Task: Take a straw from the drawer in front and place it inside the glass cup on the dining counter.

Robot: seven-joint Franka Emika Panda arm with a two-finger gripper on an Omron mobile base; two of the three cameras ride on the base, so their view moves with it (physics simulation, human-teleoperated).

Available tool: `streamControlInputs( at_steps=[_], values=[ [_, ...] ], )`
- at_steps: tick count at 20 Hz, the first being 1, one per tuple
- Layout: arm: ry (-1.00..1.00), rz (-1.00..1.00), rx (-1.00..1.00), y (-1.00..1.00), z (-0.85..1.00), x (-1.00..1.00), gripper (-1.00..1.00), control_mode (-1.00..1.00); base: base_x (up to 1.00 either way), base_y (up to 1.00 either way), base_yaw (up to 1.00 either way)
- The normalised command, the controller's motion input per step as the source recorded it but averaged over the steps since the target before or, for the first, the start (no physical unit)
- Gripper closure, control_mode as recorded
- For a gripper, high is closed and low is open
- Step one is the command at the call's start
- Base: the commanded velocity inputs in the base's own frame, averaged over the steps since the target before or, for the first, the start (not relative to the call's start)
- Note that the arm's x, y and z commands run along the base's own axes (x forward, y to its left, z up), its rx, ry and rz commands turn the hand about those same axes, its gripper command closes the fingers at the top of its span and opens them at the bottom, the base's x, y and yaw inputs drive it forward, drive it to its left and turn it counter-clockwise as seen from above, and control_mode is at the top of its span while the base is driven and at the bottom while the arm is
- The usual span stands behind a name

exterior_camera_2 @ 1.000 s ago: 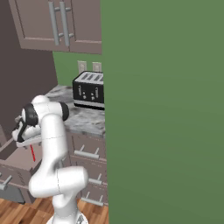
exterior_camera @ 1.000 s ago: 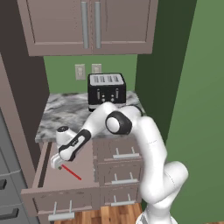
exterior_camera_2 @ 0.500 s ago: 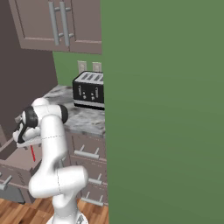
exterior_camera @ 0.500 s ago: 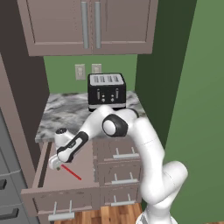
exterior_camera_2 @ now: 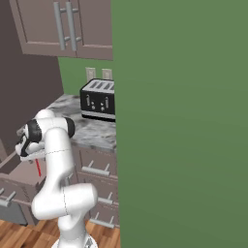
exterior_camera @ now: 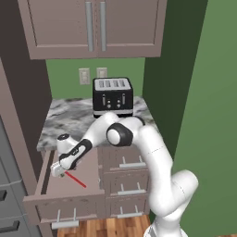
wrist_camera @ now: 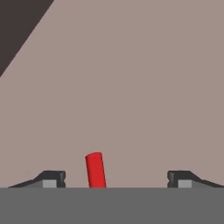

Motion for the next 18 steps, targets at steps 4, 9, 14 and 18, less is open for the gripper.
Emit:
streamControlInputs(
  at_steps=[4,9,14,18],
  values=[
    [0.00,0.00,0.00,0.00,-0.22,-0.27,1.00,-1.00,0.00,0.00,0.00],
    [0.00,0.00,0.00,0.00,-0.06,-0.42,1.00,-1.00,0.00,0.00,0.00],
    [0.00,0.00,0.00,0.00,0.00,-0.09,1.00,-1.00,0.00,0.00,0.00],
    [-0.01,-0.01,0.00,0.00,0.52,0.00,1.00,-1.00,0.00,0.00,0.00]
  ],
)
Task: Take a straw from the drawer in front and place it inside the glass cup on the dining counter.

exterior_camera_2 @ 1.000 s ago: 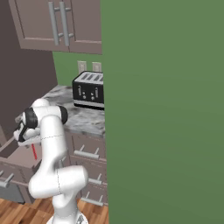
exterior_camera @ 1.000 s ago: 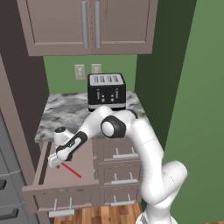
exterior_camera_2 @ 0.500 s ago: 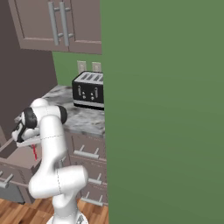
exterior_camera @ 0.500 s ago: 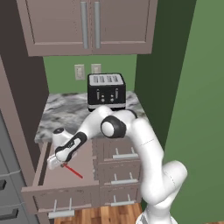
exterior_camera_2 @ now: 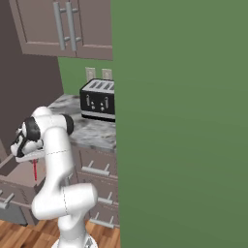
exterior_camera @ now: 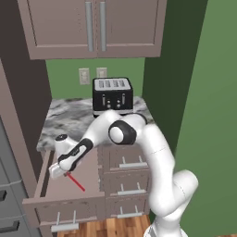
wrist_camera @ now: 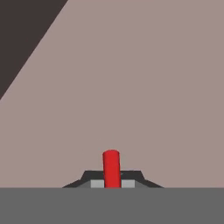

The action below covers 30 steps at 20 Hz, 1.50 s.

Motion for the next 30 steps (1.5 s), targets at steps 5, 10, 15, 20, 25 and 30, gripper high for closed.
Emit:
streamControlInputs(
  at_steps=[5,10,15,20,25,30],
  values=[
    [-0.05,-0.01,0.01,0.00,0.99,0.00,1.00,-1.00,0.00,0.00,0.00],
    [-0.01,-0.02,0.00,-0.07,0.94,-0.05,1.00,-1.00,0.00,0.00,0.00],
    [-0.02,0.00,0.00,-0.54,0.83,-0.36,1.00,-1.00,0.00,0.00,0.00],
    [-0.10,0.00,0.01,-0.74,0.90,-0.35,1.00,-1.00,0.00,0.00,0.00],
    [-0.12,-0.05,0.06,-0.72,0.86,-0.14,1.00,-1.00,0.00,0.00,0.00],
    [-0.06,-0.16,0.03,-0.69,0.59,0.00,1.00,-1.00,0.00,0.00,0.00]
  ],
)
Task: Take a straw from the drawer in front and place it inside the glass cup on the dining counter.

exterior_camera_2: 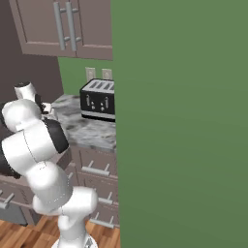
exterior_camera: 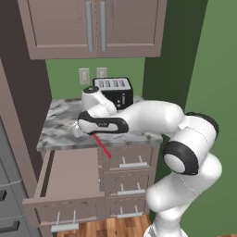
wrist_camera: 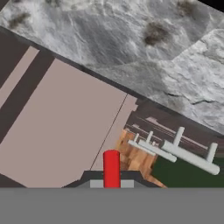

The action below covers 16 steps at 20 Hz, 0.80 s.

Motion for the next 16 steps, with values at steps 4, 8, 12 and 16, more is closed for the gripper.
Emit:
streamControlInputs(
  at_steps=[4,8,12,16],
  values=[
    [-0.05,-0.17,0.03,-0.69,0.38,0.00,1.00,-1.00,0.00,0.00,0.00],
    [-0.01,-0.17,0.03,-0.67,0.20,0.00,1.00,-1.00,0.00,0.00,0.00],
    [0.00,-0.14,0.02,-0.63,0.07,0.00,1.00,-1.00,0.00,0.00,0.00],
    [0.01,-0.11,0.00,-0.66,0.00,0.01,1.00,-1.00,0.00,0.00,0.00]
  ],
)
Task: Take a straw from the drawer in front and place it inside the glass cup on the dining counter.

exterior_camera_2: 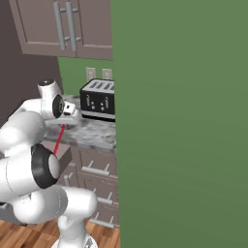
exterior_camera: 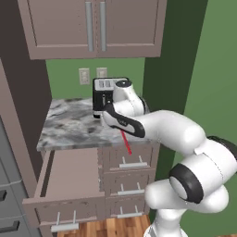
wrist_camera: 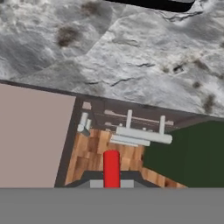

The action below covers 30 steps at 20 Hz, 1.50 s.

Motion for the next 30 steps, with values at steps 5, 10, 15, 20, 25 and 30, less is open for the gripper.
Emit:
streamControlInputs(
  at_steps=[5,10,15,20,25,30],
  values=[
    [0.04,-0.01,0.04,-0.59,0.00,0.00,1.00,-1.00,0.00,0.00,0.00],
    [0.00,-0.03,0.01,-0.25,0.00,-0.30,1.00,1.00,-0.20,-0.04,-0.02],
    [0.00,0.00,0.00,0.00,0.00,0.00,1.00,1.00,-1.00,-0.07,-0.11],
    [0.00,0.00,0.00,0.00,0.00,0.00,1.00,1.00,-1.00,0.00,-0.06],
    [0.00,0.00,0.00,0.00,0.00,0.00,1.00,1.00,-0.64,0.00,0.00],
    [0.00,0.00,0.00,0.00,0.00,0.00,1.00,1.00,-0.30,0.00,0.30]
  ],
)
